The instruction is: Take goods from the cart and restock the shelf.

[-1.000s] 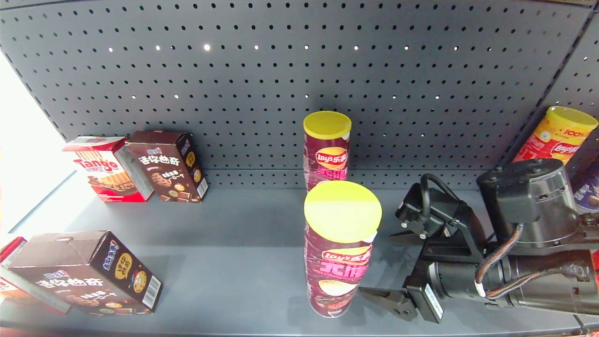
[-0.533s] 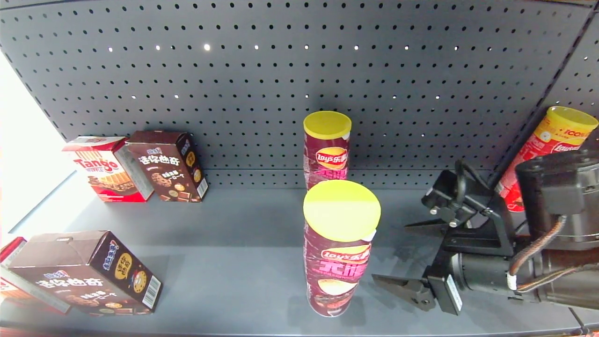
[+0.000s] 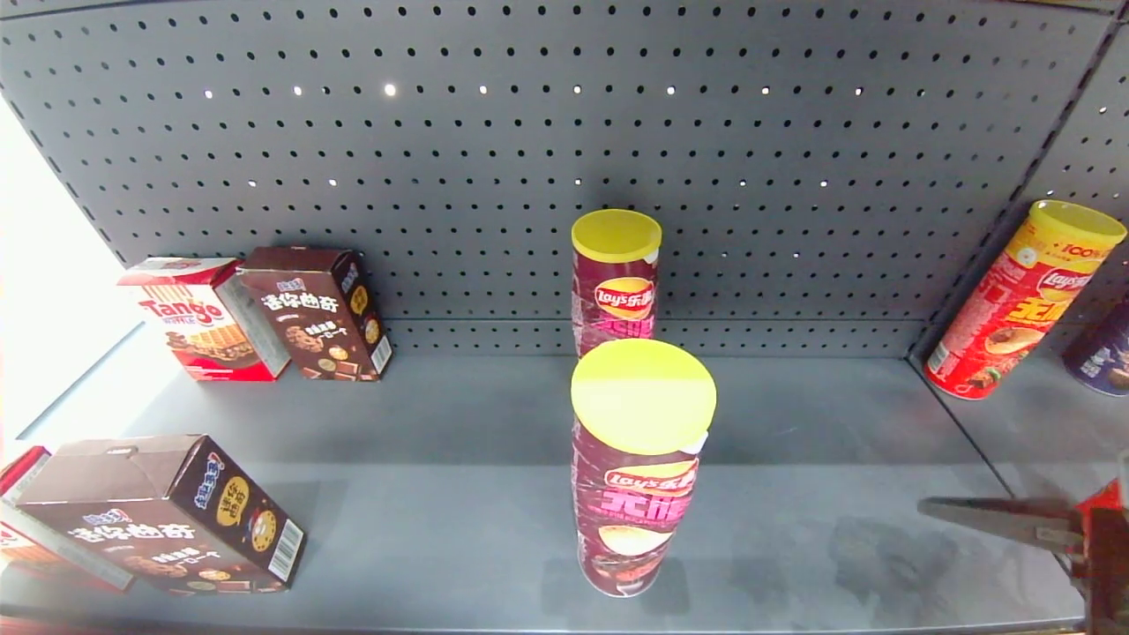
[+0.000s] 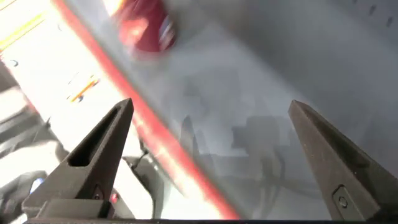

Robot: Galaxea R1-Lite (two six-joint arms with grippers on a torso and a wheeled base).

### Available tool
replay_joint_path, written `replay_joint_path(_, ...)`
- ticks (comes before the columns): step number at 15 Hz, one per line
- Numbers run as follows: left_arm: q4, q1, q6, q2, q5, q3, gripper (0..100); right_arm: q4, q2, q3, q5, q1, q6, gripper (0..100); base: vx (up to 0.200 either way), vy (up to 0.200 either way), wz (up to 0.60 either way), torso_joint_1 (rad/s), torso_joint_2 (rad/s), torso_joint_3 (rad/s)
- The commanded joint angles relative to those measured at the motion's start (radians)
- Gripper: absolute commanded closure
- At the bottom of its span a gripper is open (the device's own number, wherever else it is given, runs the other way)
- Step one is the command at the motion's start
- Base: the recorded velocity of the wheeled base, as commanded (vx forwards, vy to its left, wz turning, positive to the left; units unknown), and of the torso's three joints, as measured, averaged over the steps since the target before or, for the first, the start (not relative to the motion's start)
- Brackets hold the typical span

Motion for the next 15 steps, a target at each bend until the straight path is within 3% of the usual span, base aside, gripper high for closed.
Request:
replay_joint_path(1, 0.0, -0.001, 0.001, 0.002, -0.001, 0.0, 0, 0.002, -0.278, 0.169, -0.005, 0.029, 0.0, 0, 0.0, 0.0, 0.0, 0.0, 0.0, 0.0)
replay_joint_path(8, 0.0, -0.001, 0.0, 0.002, 0.003, 0.0, 0, 0.011, -0.824, 0.452, -0.005, 0.025, 0.141, 0, 0.0, 0.0, 0.0, 0.0, 0.0, 0.0)
replay_joint_path(10, 0.0, 0.0, 0.0, 0.002, 0.002, 0.0, 0, 0.094, -0.951, 0.459, -0.01, 0.006, 0.147, 0, 0.0, 0.0, 0.0, 0.0, 0.0, 0.0)
replay_joint_path(13, 0.0, 0.0, -0.002, 0.002, 0.003, 0.0, 0, 0.129, -0.953, 0.444, -0.005, -0.052, 0.16, 0, 0.0, 0.0, 0.0, 0.0, 0.0, 0.0)
replay_joint_path(15, 0.0, -0.001, 0.0, 0.002, 0.002, 0.0, 0, 0.129, -0.876, 0.444, -0.011, -0.218, 0.164, 0, 0.0, 0.0, 0.0, 0.0, 0.0, 0.0)
